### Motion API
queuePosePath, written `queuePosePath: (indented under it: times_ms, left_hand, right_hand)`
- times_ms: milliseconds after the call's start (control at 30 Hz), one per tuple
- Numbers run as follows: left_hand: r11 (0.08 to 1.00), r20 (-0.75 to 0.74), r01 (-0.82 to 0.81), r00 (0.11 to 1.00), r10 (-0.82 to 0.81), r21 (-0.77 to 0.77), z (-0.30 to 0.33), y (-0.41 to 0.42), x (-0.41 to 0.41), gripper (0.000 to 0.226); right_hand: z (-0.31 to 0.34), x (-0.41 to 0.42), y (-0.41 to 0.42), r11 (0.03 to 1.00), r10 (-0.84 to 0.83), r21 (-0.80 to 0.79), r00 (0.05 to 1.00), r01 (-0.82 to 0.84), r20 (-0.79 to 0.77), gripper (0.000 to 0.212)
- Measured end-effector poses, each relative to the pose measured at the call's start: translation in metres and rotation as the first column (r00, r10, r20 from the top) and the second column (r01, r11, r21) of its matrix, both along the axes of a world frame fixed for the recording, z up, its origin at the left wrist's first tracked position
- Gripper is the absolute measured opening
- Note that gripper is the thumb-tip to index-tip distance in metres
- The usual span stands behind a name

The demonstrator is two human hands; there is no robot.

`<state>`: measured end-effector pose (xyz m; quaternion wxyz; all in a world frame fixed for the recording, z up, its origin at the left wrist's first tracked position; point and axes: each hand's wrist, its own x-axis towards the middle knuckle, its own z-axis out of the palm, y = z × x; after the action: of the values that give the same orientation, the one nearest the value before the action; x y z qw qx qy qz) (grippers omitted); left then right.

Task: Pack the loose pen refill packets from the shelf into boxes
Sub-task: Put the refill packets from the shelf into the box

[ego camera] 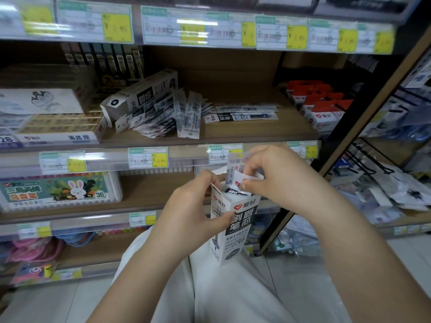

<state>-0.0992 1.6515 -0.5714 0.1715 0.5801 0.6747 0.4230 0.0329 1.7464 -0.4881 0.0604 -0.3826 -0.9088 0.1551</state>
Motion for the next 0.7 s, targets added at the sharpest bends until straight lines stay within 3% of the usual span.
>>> queuePosePath:
  times_ms: [133,400,500,600,700]
  left_hand:
    - [1.0,-0.003,0.026,1.0,-0.026,0.003,0.001,0.001,0.002,0.043]
    - [1.0,0.006,0.013,1.0,-0.013,0.012,0.0,0.002,0.001,0.038]
    - [1.0,0.013,0.008,1.0,-0.008,0.009,0.001,0.0,-0.001,0.043]
    - [1.0,0.002,0.017,1.0,-0.017,0.007,0.001,0.001,0.001,0.046]
    - [0.999,-0.026,0.035,0.999,-0.035,0.008,0.001,0.002,0.003,0.044]
  right_hand:
    - [0.004,-0.004,-0.004,0.997,0.075,-0.031,0.996,-0.076,-0.037,0.016]
    - [-0.007,-0.014,-0.01,0.997,0.06,-0.036,0.996,-0.063,-0.063,0.015]
    - [0.0,-0.012,-0.008,0.995,0.102,-0.027,0.992,-0.1,0.073,0.011]
    - [0.007,-0.013,-0.007,0.996,0.028,-0.092,0.98,-0.01,0.197,0.011]
    - [0.001,-0.018,-0.006,0.999,0.021,-0.052,0.996,-0.017,0.084,0.012]
